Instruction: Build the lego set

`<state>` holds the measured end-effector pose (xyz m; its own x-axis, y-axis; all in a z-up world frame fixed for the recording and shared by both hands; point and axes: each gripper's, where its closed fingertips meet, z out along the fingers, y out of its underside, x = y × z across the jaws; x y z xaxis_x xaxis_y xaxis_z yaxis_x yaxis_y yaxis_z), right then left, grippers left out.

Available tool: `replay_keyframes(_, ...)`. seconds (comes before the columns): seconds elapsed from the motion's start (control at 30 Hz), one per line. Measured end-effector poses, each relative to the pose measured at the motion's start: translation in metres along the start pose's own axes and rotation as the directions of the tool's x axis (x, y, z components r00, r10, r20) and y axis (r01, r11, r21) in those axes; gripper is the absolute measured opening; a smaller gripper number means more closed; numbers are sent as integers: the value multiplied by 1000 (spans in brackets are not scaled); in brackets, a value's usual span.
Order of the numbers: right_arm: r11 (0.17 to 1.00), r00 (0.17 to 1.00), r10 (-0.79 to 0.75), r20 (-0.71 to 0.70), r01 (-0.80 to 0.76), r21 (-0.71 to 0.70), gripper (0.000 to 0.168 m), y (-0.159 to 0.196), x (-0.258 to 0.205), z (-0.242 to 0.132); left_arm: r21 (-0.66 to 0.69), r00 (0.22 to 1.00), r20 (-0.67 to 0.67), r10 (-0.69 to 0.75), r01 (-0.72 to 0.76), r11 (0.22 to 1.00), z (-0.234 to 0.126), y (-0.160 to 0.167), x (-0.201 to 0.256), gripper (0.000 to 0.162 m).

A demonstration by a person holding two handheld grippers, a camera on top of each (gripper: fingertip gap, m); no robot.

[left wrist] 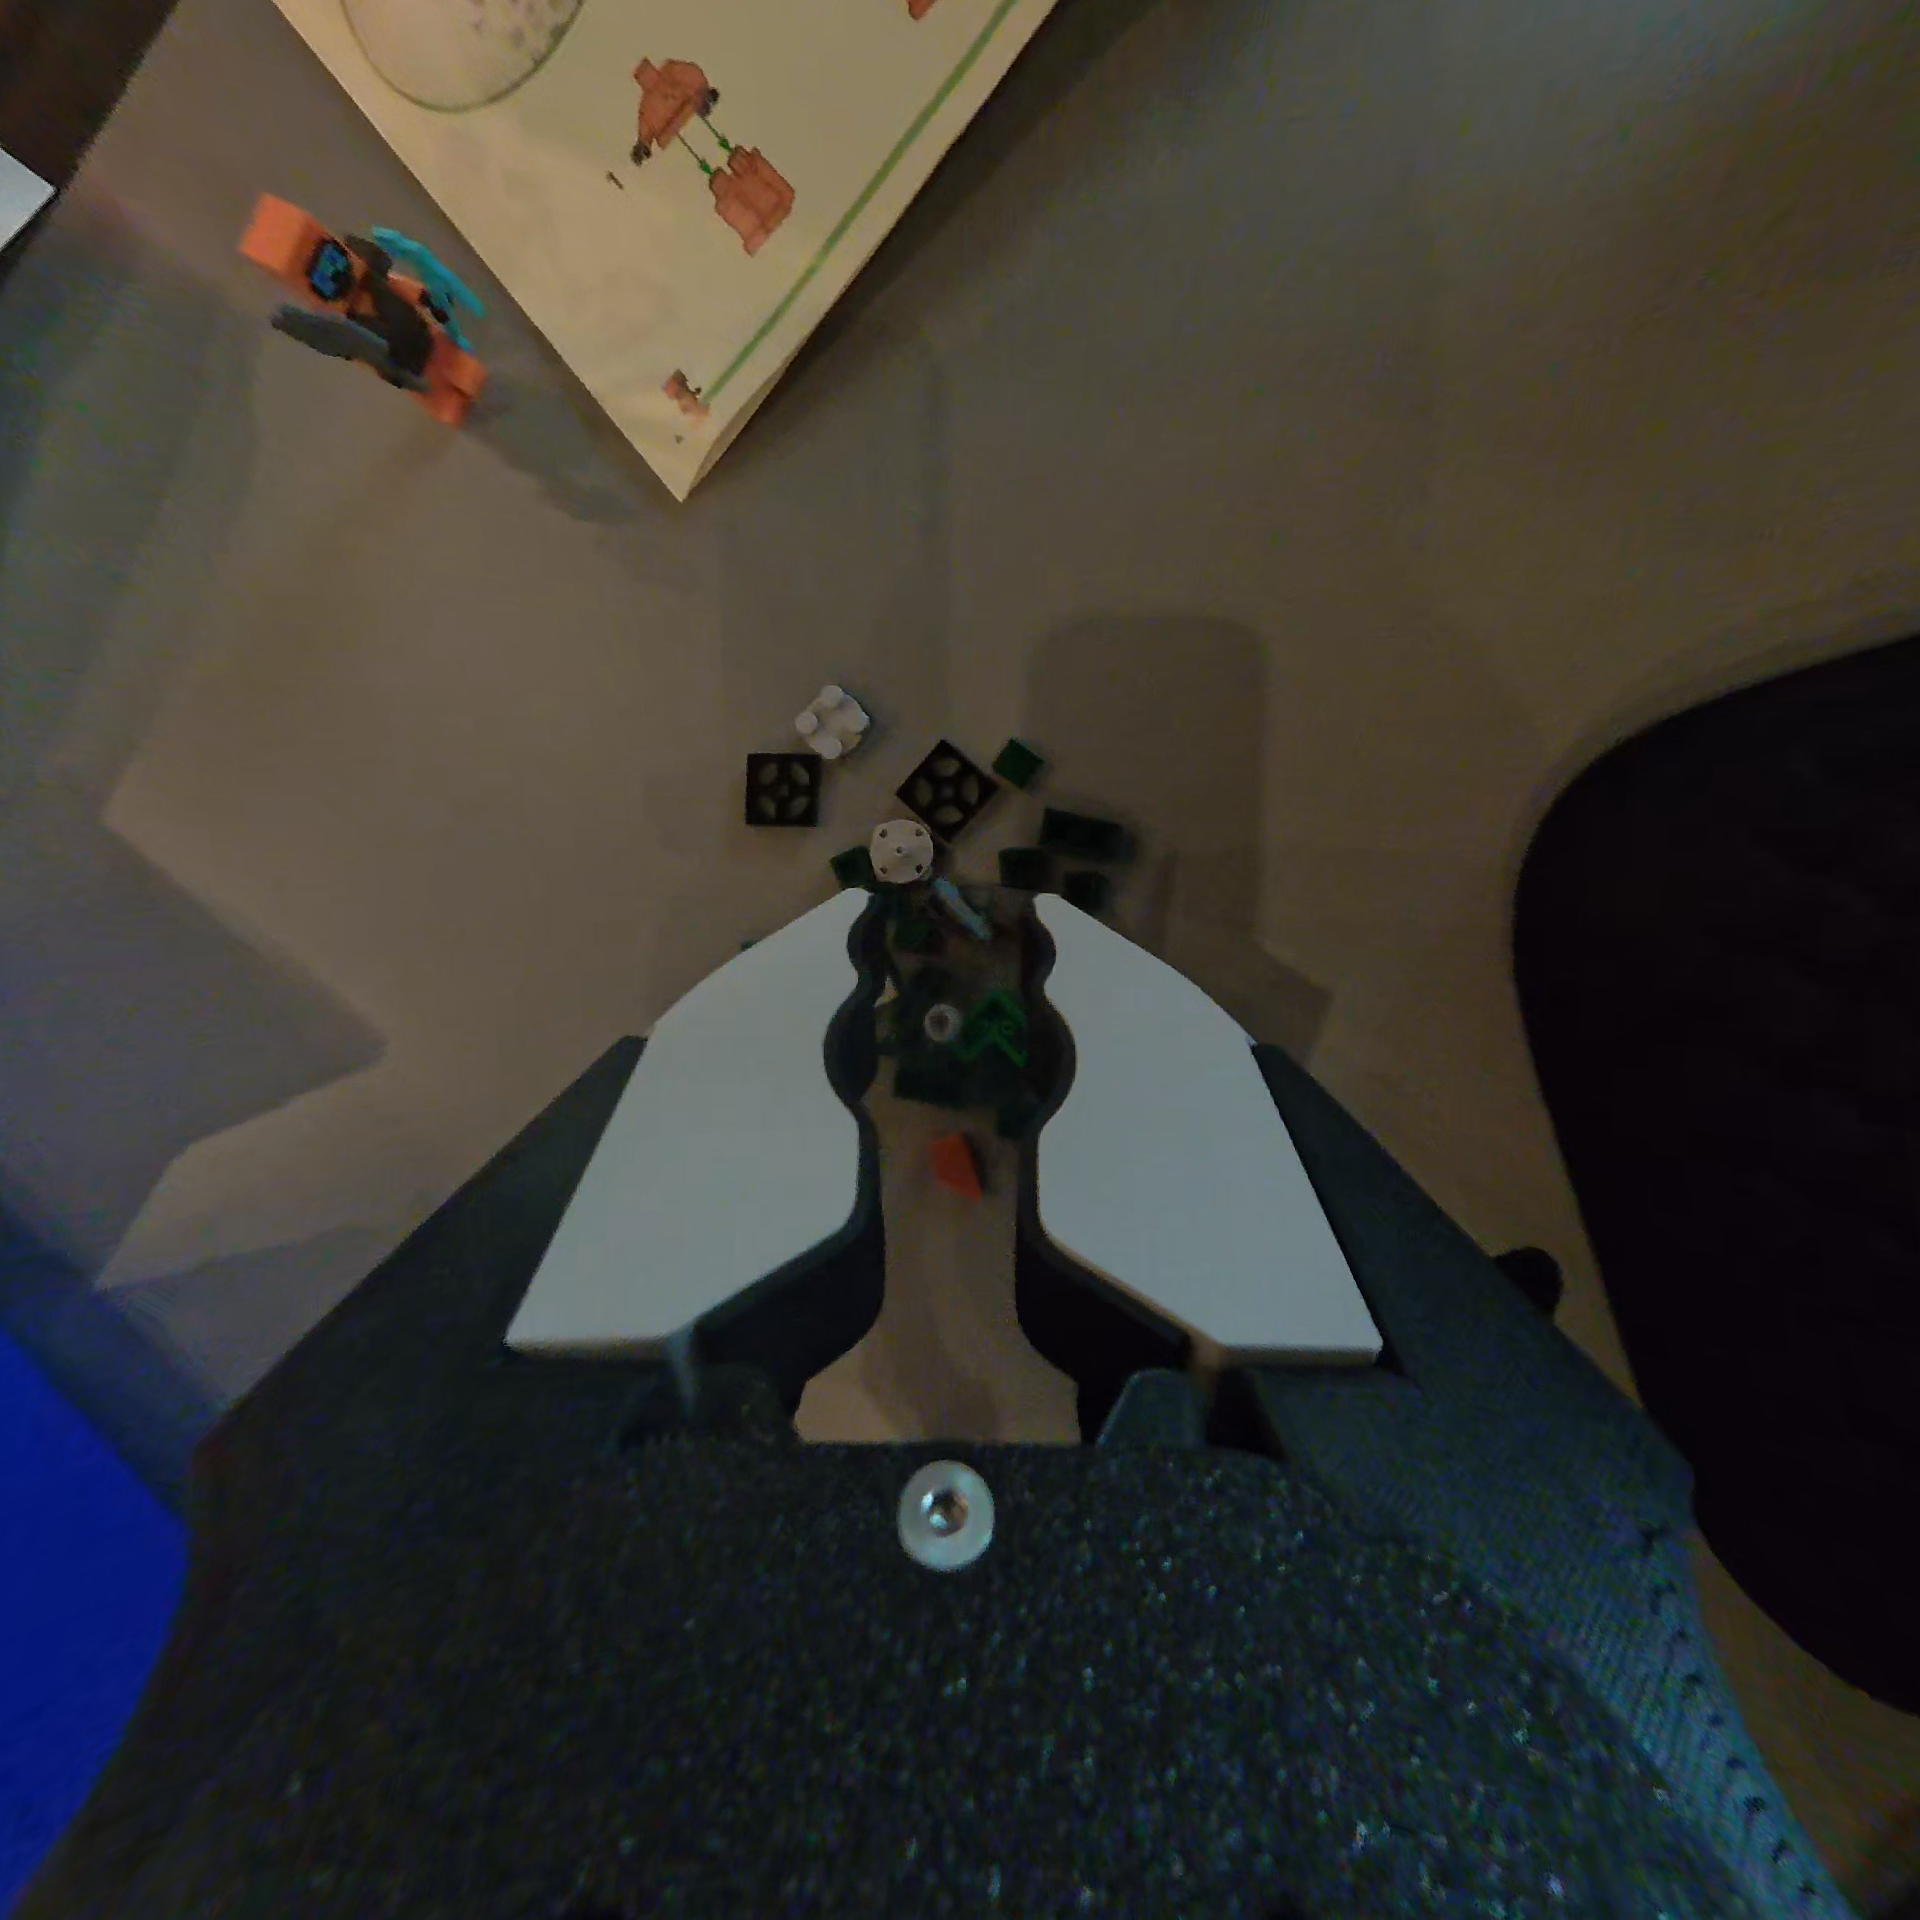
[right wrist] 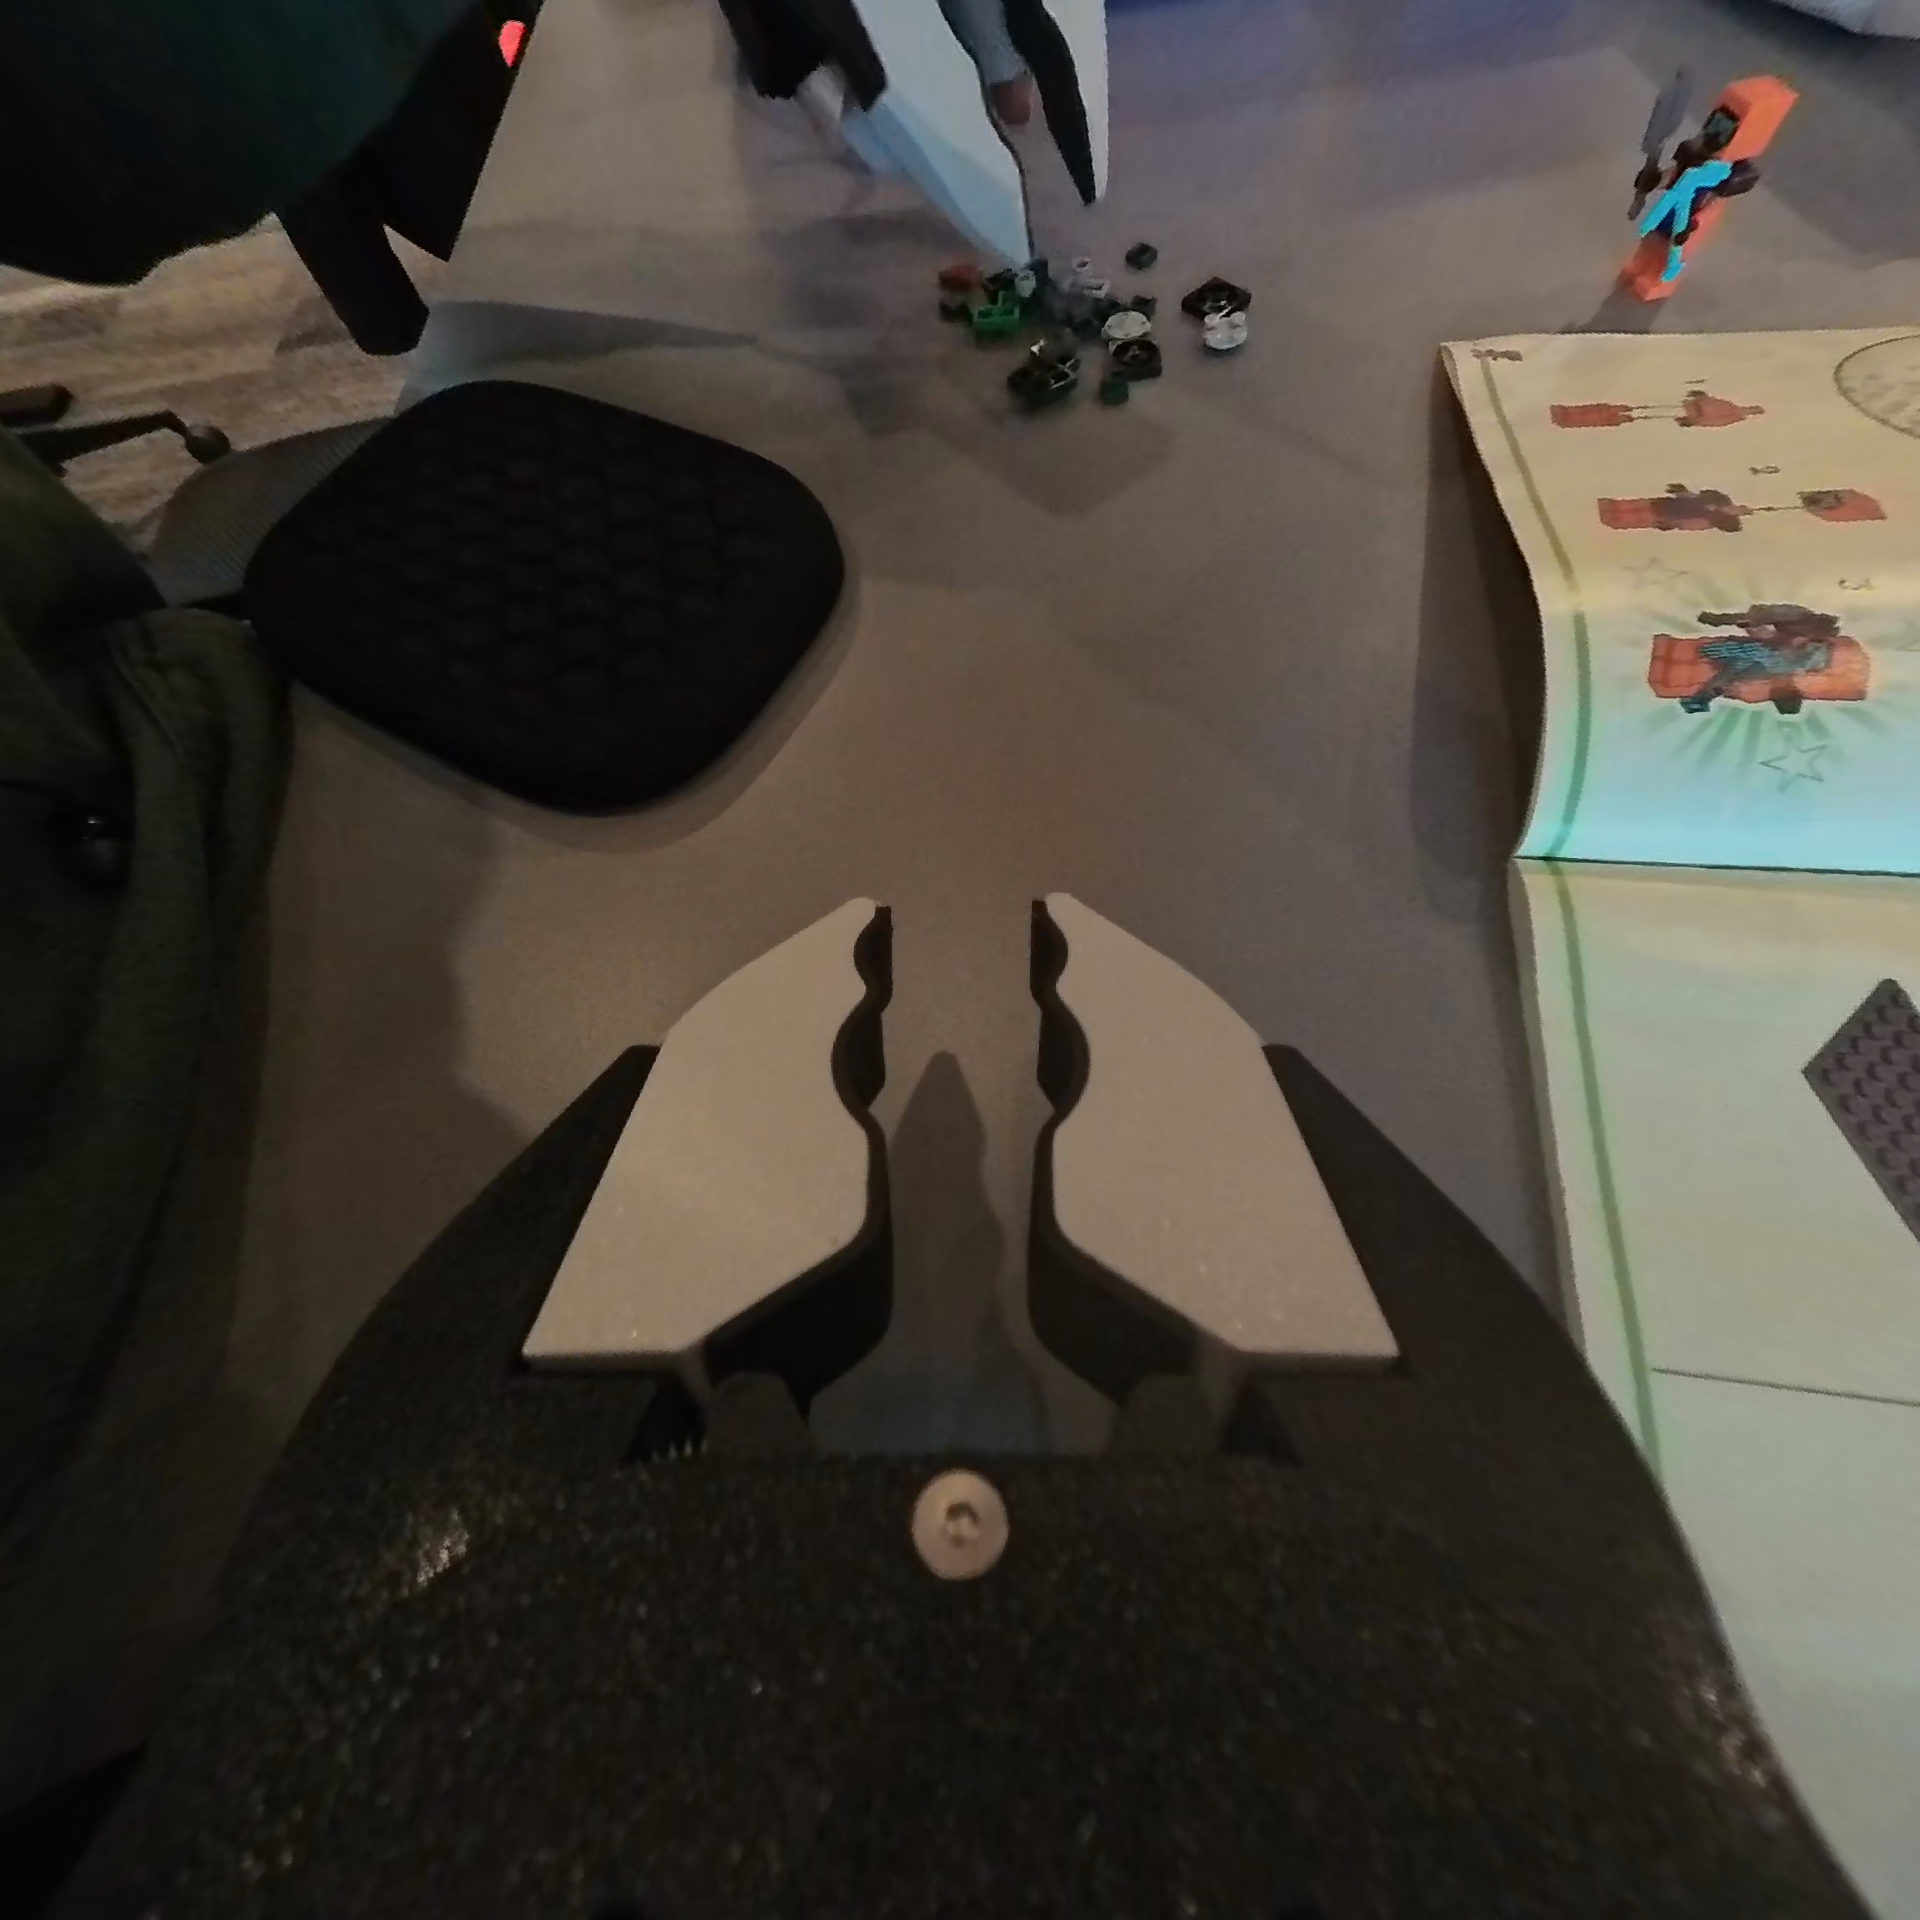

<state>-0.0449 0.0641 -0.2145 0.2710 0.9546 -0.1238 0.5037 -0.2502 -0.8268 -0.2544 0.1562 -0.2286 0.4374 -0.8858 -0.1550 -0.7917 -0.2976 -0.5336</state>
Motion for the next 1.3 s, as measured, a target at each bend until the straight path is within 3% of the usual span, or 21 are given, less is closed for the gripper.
replay_keyframes(0.2, 1000, 1000, -2, -2, 2, 1, 25, 0, 0, 0, 62, 999, 26, -34, 33, 998, -9, -1, 0, 23)
replay_keyframes(0.23, 1000, 1000, -2, -2, 2, 2, 25, -1, 0, 0, 98, 998, 32, -53, 50, 994, -11, -3, 1, 20)
replay_keyframes(0.3, 1000, 1000, -3, -3, 3, 2, 25, -1, 0, 0, 203, 994, 64, -93, 78, 976, -17, -10, 0, 0)
replay_keyframes(0.33, 1000, 1000, -4, -4, 4, 3, 25, -1, 0, 0, 280, 989, 75, -130, 104, 954, -21, -17, -1, 0)
replay_keyframes(0.47, 999, 999, -24, -40, 25, 24, 24, -6, 4, -3, 525, 952, 90, -293, 205, 826, -42, -34, -3, 0)
replay_keyframes(0.6, 989, 988, -20, -151, 42, 140, 17, -24, 19, -19, 742, 874, 30, -485, 305, 597, -72, -42, -10, 0)
replay_keyframes(0.7, 966, 968, 26, -248, 39, 255, 1, -40, 31, -39, 819, 795, -21, -606, 361, 446, -86, -36, -16, 0)
replay_keyframes(0.83, 944, 945, 62, -320, 49, 327, 0, -53, 29, -51, 842, 728, 110, -677, 293, 452, -96, -20, -17, 0)
replay_keyframes(0.97, 941, 920, 95, -381, 41, 335, 0, -56, 21, -45, 853, 581, 307, -754, 184, 489, -147, 15, -38, 0)
replay_keyframes(1.17, 944, 923, 83, -375, 48, 327, 0, -54, 8, -36, 843, 238, 488, -840, 120, 524, -273, 126, -99, 1)
replay_keyframes(1.3, 943, 933, 89, -348, 33, 332, 0, -53, 5, -34, 829, 150, 491, -858, 223, 514, -305, 201, -136, 22)
